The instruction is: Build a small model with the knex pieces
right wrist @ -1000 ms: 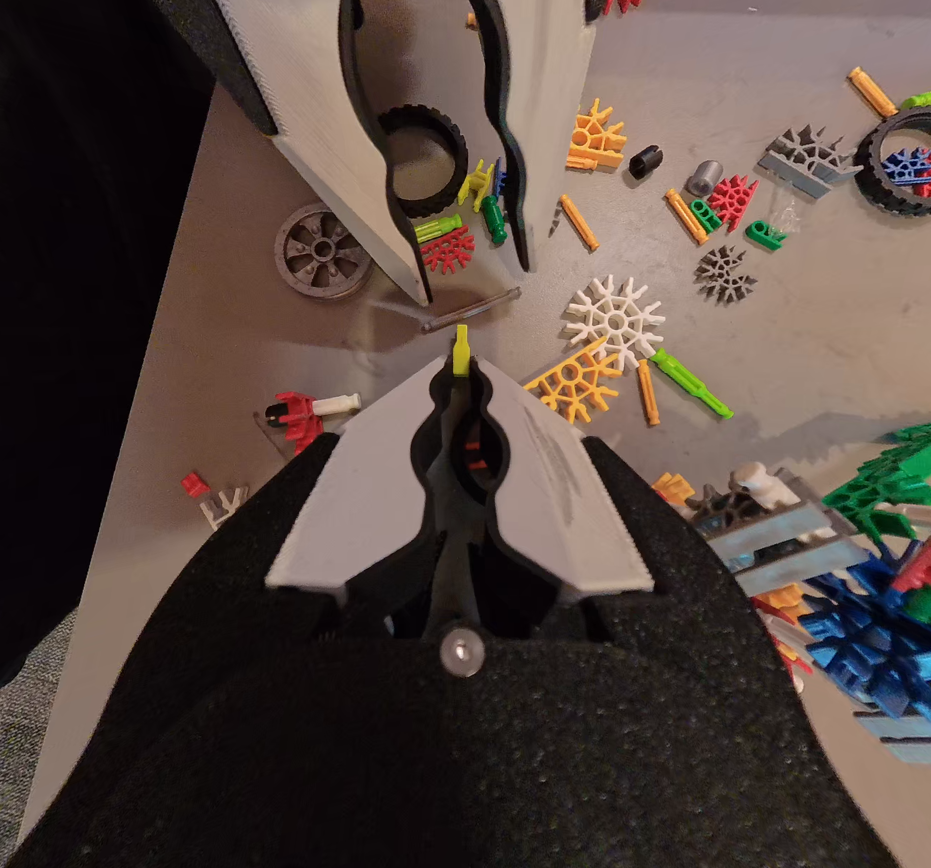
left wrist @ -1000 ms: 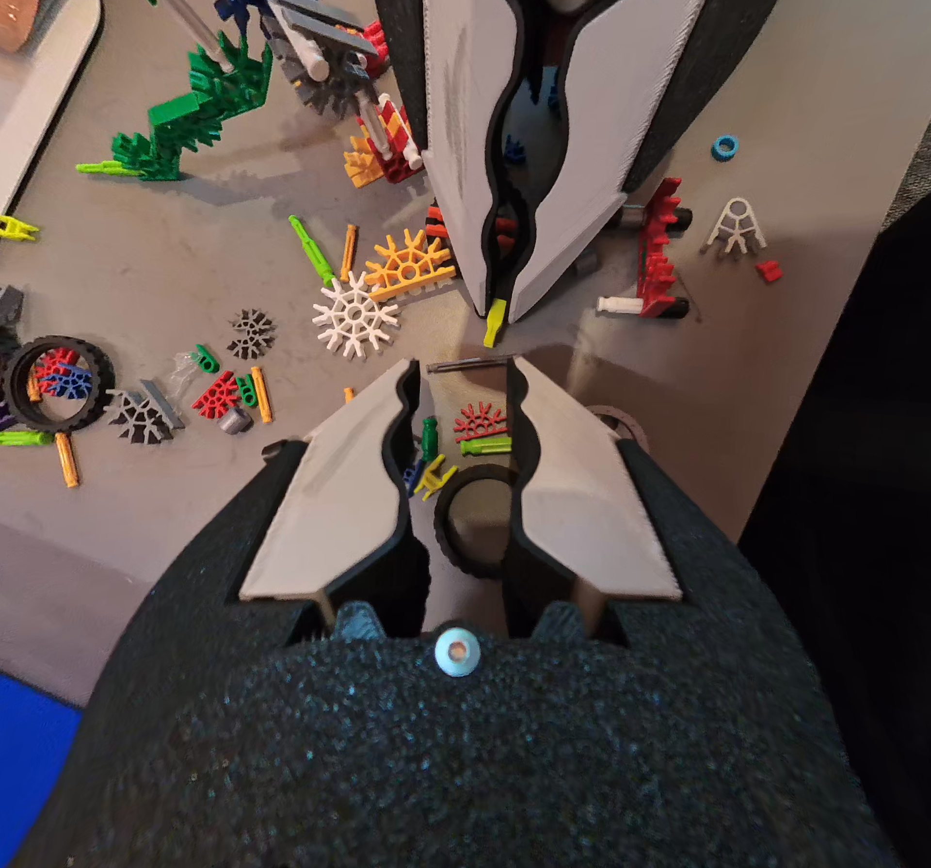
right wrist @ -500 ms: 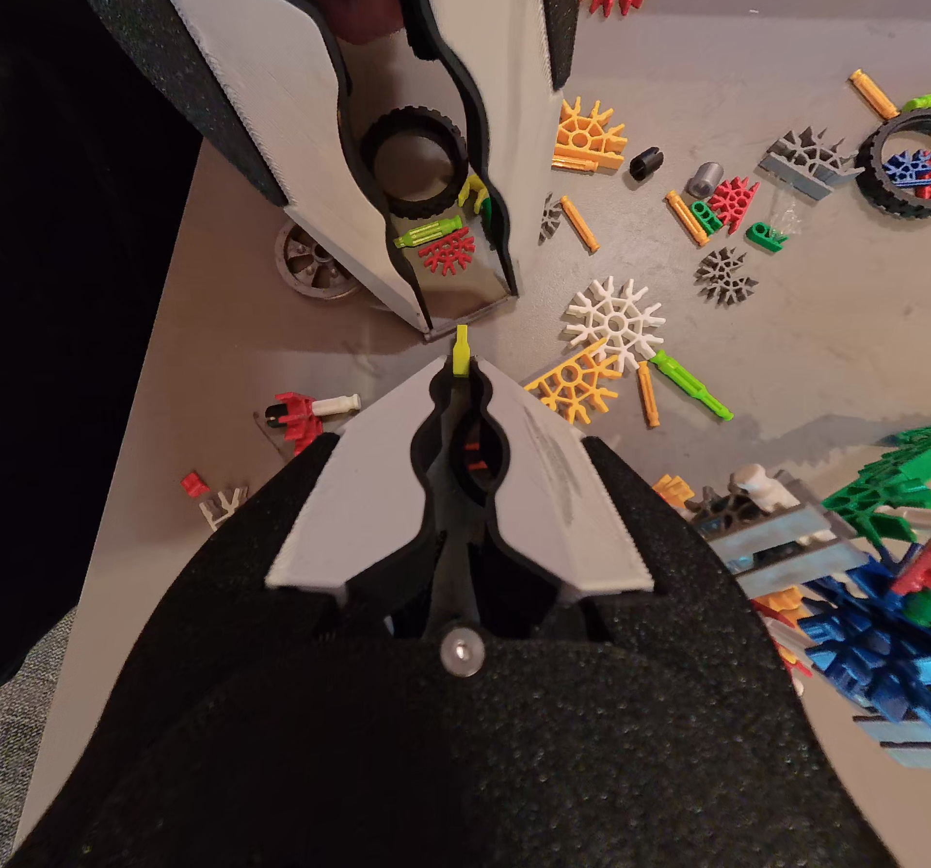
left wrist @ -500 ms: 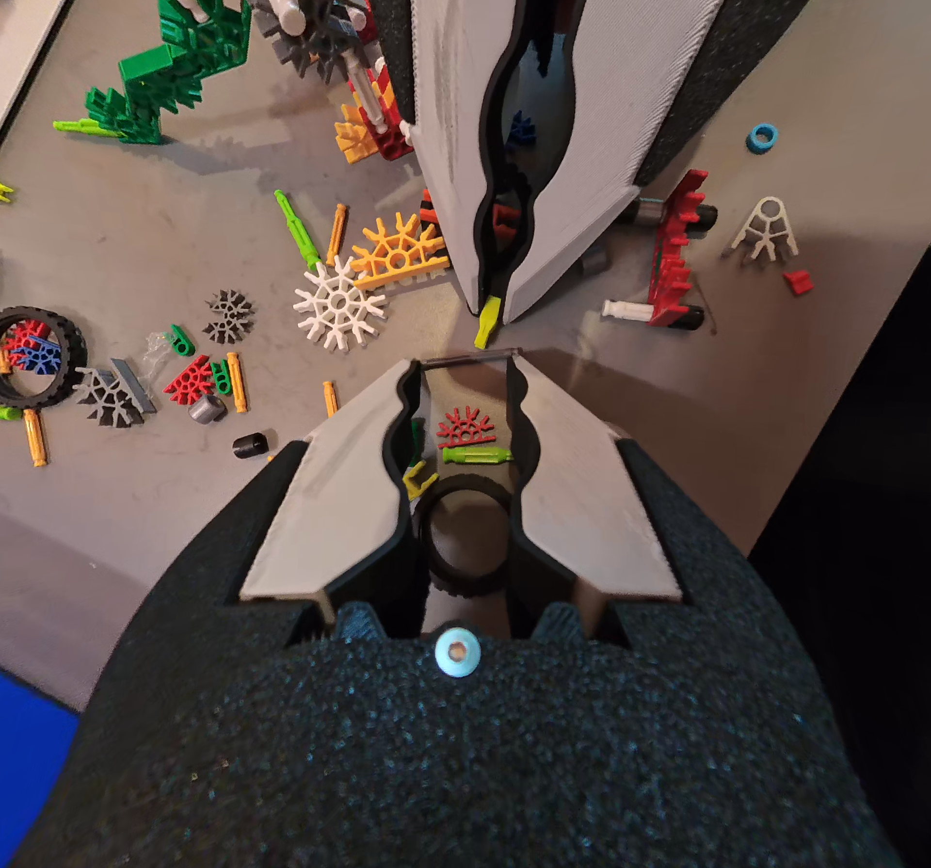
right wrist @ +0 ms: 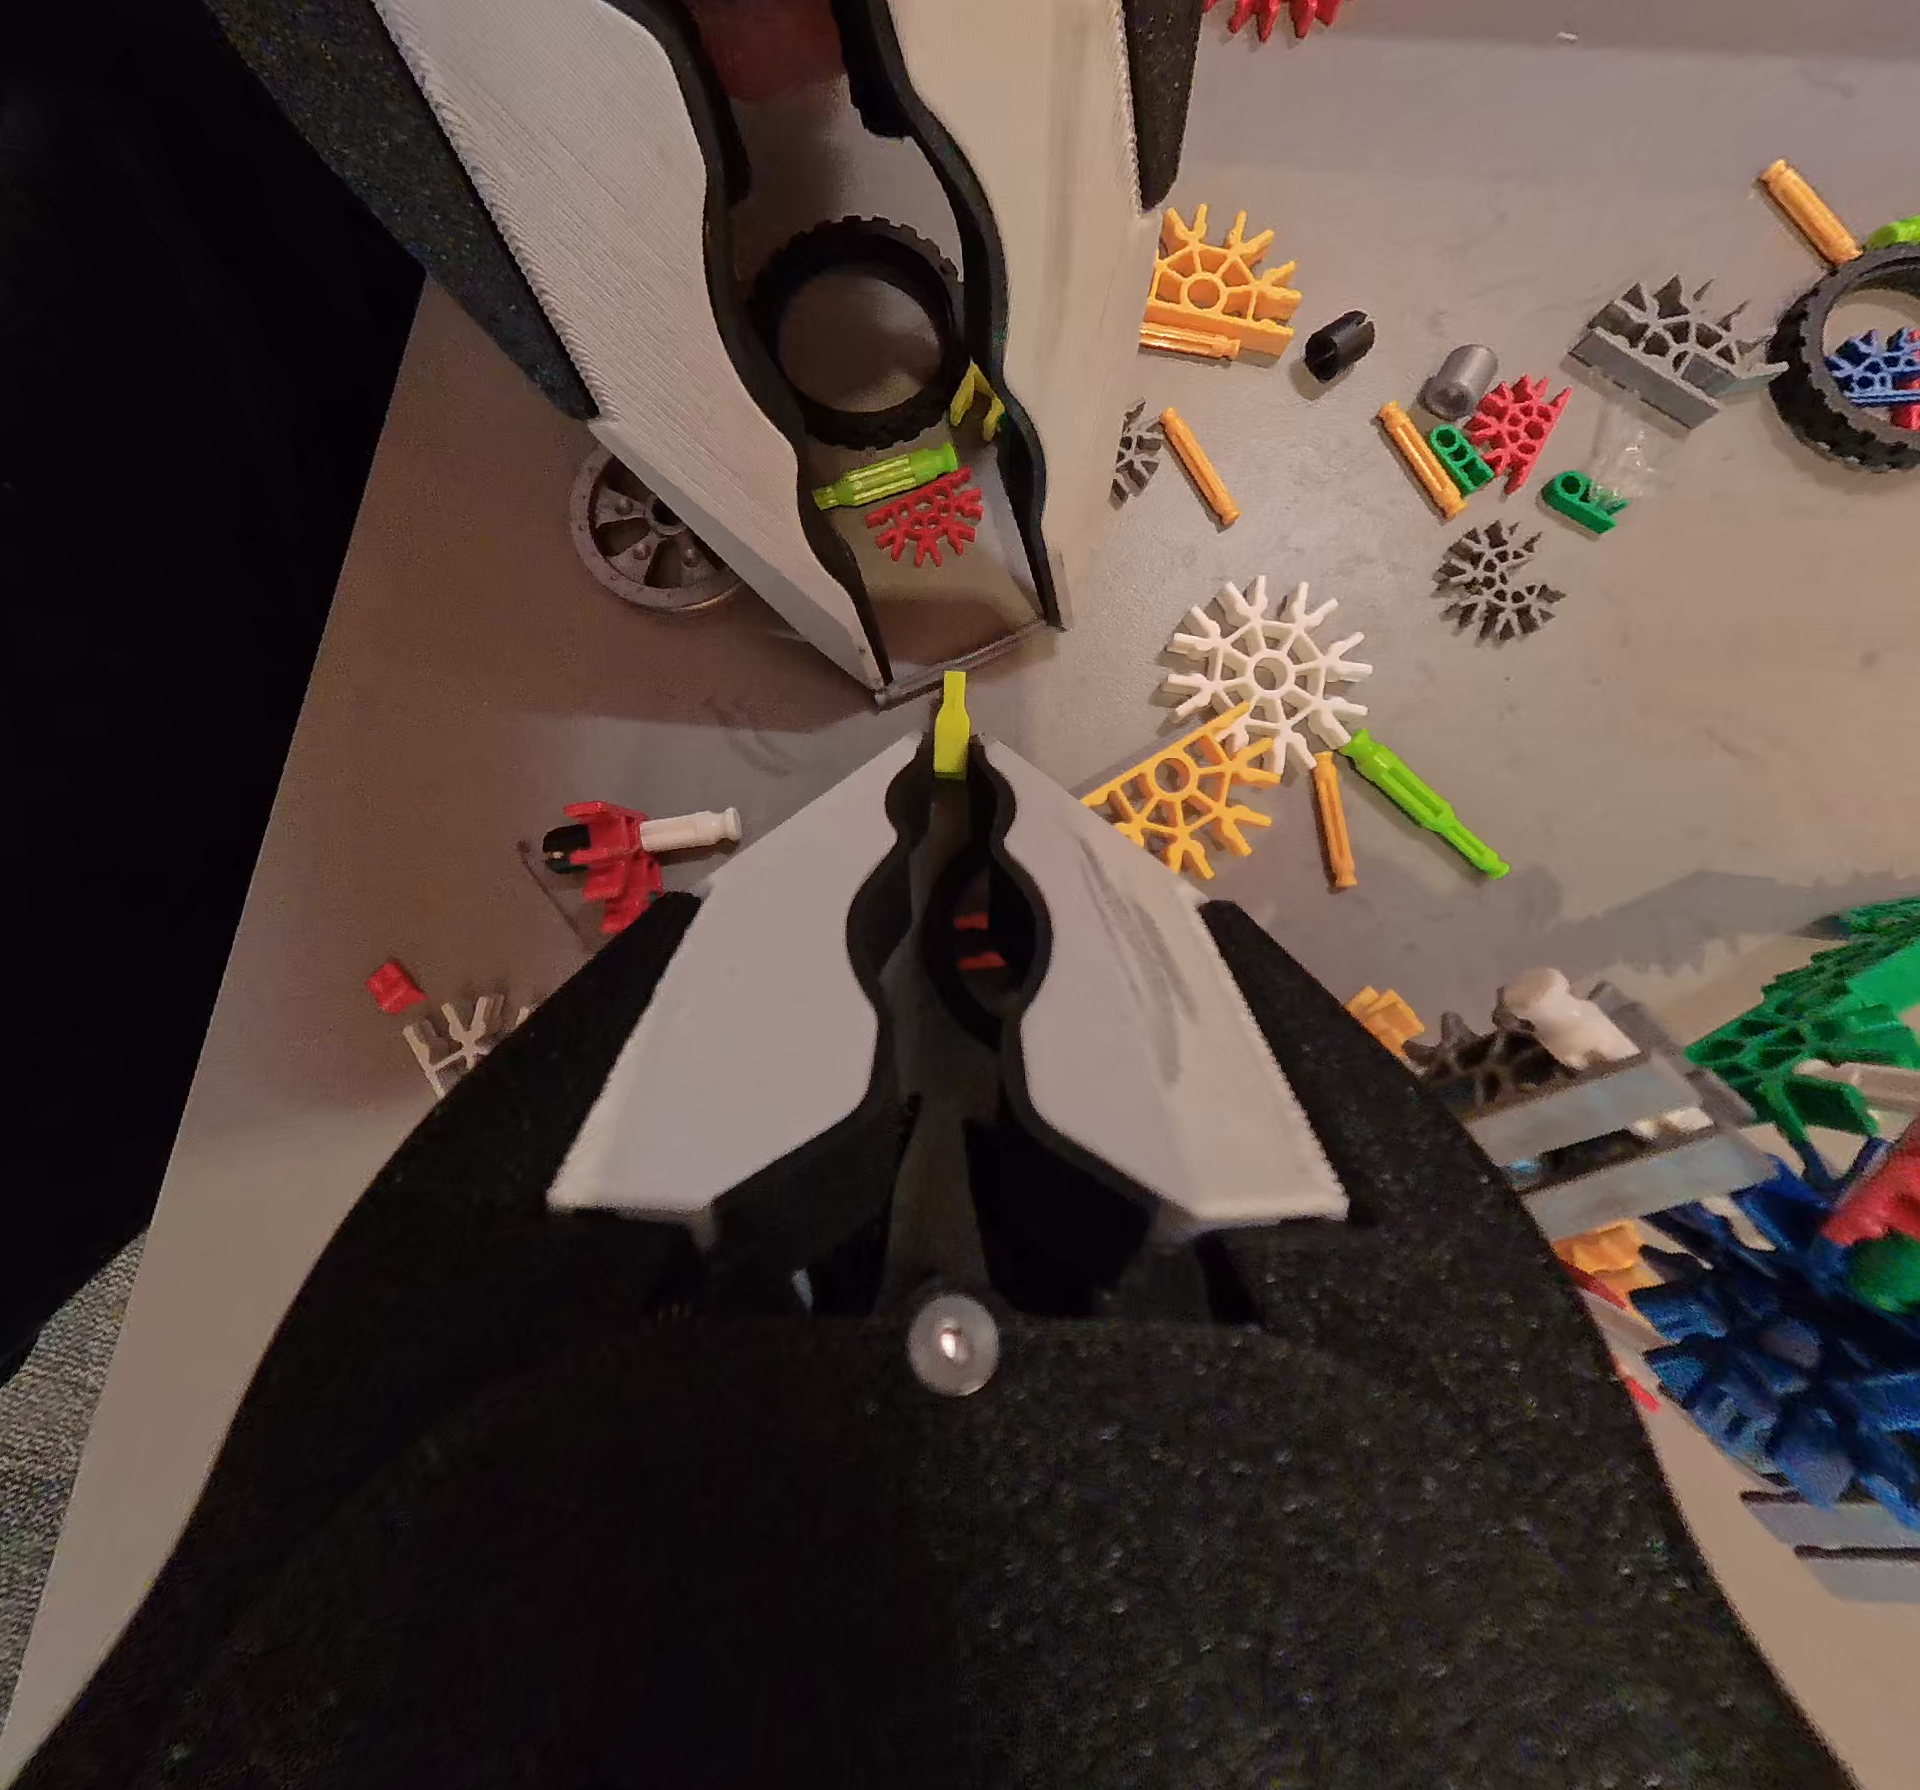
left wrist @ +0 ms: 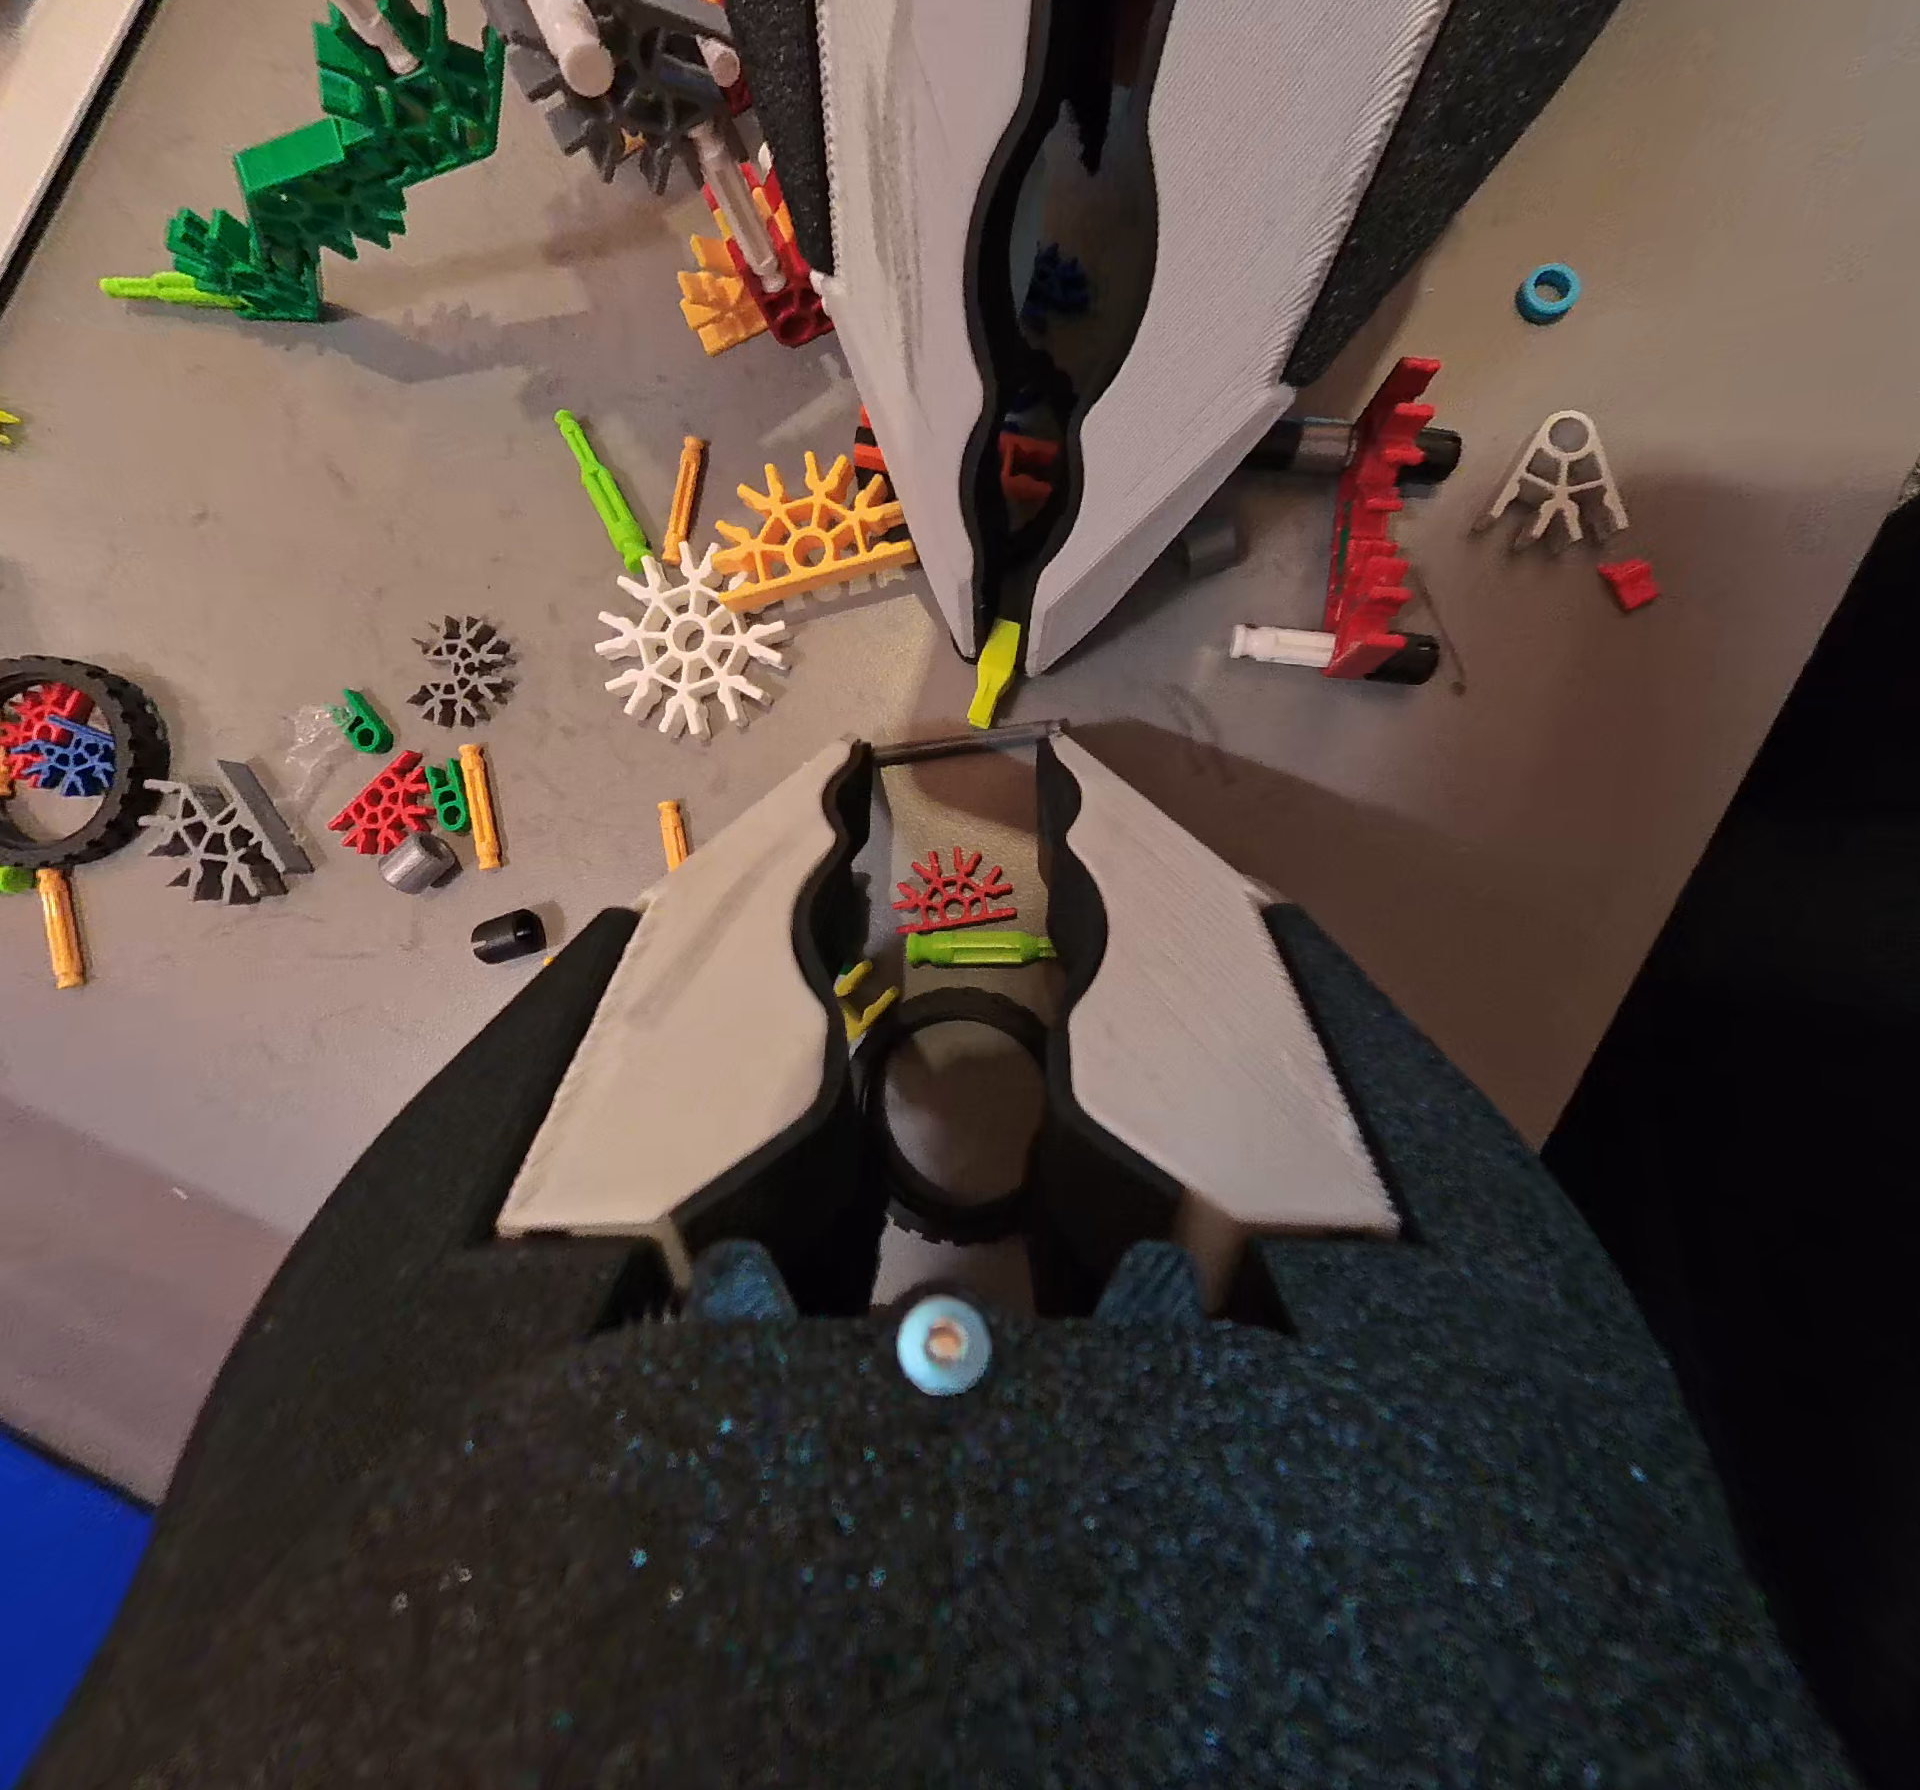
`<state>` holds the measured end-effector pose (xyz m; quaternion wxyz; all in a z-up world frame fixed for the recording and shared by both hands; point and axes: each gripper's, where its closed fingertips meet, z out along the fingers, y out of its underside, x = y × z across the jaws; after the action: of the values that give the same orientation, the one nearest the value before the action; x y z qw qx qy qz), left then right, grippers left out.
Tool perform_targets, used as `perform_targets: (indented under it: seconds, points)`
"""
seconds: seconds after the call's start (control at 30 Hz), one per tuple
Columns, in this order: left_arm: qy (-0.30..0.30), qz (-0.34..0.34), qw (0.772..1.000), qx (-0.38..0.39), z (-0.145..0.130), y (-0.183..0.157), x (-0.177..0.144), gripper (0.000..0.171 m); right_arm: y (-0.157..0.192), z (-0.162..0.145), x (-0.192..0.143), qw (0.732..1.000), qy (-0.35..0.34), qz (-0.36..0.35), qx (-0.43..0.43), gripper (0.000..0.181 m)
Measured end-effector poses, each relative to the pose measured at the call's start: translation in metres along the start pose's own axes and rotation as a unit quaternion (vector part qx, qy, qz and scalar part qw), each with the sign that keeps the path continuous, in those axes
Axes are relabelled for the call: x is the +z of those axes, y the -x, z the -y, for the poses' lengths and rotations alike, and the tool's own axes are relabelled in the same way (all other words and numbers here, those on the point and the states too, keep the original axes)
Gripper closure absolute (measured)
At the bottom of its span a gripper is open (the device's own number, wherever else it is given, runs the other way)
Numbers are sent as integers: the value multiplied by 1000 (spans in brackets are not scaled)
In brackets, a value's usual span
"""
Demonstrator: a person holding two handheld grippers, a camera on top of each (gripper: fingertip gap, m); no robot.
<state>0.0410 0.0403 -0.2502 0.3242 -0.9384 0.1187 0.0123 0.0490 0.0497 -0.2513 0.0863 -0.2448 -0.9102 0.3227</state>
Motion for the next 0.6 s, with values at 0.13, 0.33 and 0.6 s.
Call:
perform_targets:
  seconds: [0.13,0.33,0.6]
  points:
    - [-6,-3,1000,3,0,-1,0,143,0,0,0,1000,3,3,-9,176]
    - [-22,-30,999,5,5,-10,4,164,1,1,1,1000,0,8,-20,176]
    - [-26,-1,1000,3,5,7,-6,149,0,0,0,1000,0,12,-21,176]
